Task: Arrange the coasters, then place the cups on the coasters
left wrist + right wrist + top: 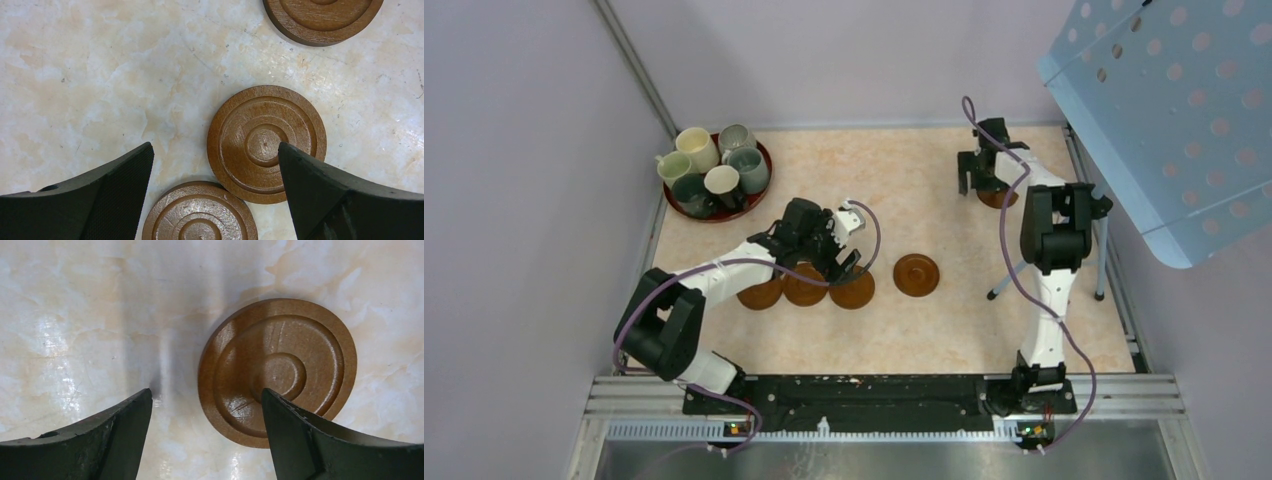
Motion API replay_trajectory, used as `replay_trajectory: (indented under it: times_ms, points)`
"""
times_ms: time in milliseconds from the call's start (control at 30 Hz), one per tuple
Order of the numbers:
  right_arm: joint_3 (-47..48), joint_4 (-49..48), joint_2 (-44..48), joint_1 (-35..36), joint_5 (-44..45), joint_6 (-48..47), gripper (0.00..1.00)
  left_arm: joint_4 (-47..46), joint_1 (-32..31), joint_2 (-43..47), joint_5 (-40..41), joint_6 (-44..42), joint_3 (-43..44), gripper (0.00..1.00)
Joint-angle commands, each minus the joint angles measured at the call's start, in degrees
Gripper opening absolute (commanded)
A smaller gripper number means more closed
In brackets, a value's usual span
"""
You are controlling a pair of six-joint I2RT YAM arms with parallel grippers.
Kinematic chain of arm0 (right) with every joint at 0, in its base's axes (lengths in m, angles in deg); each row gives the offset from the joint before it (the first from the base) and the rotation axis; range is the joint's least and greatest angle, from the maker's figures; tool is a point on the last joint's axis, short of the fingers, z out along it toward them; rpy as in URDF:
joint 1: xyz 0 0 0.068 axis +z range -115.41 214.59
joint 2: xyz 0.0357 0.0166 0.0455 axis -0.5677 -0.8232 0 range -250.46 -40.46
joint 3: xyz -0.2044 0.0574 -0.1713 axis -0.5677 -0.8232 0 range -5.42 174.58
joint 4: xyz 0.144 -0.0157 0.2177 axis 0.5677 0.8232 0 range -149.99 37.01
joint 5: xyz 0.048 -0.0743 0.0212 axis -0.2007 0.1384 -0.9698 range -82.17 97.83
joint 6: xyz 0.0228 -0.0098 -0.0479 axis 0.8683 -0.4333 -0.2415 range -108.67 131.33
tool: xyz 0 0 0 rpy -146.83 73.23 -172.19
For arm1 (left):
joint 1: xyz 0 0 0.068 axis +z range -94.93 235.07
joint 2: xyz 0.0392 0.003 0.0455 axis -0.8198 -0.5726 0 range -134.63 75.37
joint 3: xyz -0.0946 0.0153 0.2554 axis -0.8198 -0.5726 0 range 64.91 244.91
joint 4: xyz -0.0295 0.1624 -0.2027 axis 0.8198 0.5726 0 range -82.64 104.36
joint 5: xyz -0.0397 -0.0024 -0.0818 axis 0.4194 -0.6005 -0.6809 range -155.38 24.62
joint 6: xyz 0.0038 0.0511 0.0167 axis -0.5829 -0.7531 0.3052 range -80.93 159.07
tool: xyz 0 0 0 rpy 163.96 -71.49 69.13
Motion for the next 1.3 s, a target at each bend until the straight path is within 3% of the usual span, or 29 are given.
replay_trajectory:
  times_ms: [0, 133, 367, 867, 1267]
  points:
    - [3.77, 1.64, -1.68, -1.40, -1.57, 2.09, 0.80, -2.00, -0.03, 1.59, -0.89, 0.87, 0.56, 0.99]
    - [3.76, 4.18, -2.37, -1.55, -4.81, 1.87, 0.77, -1.60, -0.01, 1.52, -0.87, 0.79, 0.72, 0.99]
    - [-3.52, 6.39, 1.21, -1.27, -13.53, -1.06, 0.63, -1.20, -0.01, 2.49, -0.18, 0.42, 0.58, 0.99]
    - [-28.83, 5.63, 16.39, 4.34, -19.80, -12.84, 0.51, -3.56, -0.69, 1.39, -4.39, 1.56, -0.05, 0.99]
    - [-33.29, 5.74, 18.89, 4.86, -24.39, -13.79, 0.40, -14.23, -10.94, -14.32, 5.14, 4.51, 10.48, 0.97]
